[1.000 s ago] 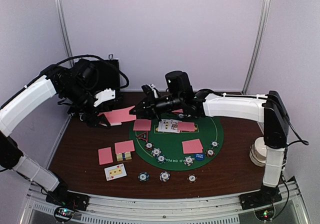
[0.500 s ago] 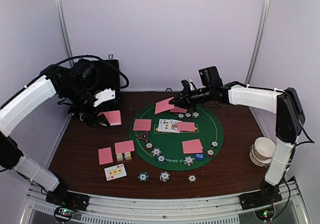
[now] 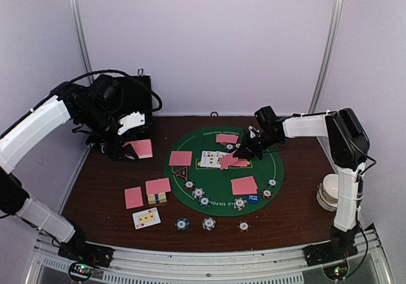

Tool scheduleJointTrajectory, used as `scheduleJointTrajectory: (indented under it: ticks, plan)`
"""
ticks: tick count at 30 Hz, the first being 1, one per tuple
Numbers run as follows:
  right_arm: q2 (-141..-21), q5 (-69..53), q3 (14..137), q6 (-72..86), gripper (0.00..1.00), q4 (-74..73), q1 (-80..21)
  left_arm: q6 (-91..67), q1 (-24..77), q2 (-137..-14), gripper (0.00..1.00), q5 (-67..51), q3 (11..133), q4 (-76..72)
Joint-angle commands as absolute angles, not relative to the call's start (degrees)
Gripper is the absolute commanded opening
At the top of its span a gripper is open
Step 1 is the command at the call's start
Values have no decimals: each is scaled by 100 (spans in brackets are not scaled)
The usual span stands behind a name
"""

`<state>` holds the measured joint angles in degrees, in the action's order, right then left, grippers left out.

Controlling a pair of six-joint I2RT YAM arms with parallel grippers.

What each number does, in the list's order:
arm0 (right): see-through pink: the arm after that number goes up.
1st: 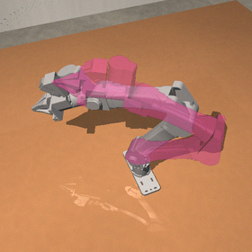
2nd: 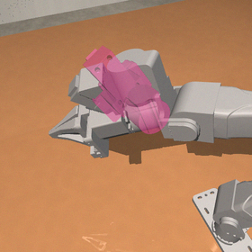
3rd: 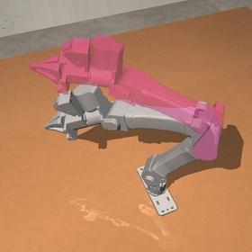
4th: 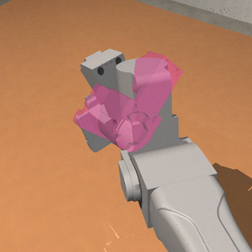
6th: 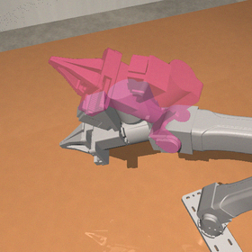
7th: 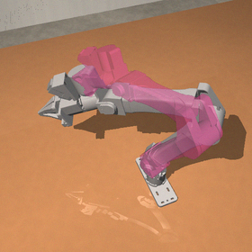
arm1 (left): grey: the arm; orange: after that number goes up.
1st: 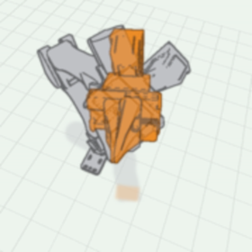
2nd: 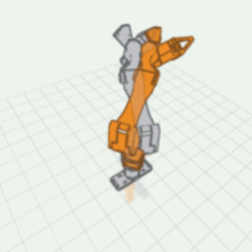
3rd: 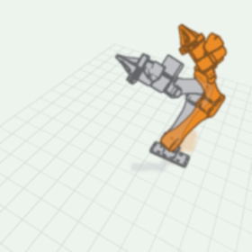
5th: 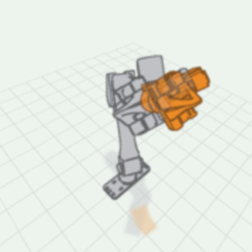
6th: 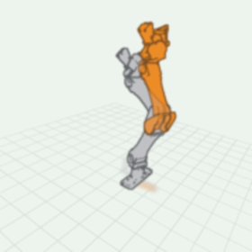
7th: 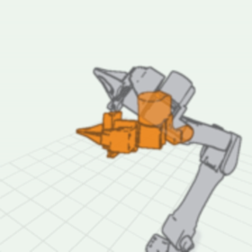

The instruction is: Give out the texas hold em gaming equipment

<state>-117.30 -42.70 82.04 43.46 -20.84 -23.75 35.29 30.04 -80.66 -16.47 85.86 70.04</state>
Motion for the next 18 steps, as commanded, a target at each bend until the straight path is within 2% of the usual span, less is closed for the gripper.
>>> scheduleJointTrajectory:
  ticks: [1, 18]
  plan:
    - [-11795, -4015, 8315, 4124, 0, -2114, -2291, 3595, 2940, -7895, 0, -1661, 8534, 6803]
    - [-11935, -3390, 8356, 3604, 0, -2673, -2216, 3586, 2901, -7816, 0, -1674, 8417, 6805]
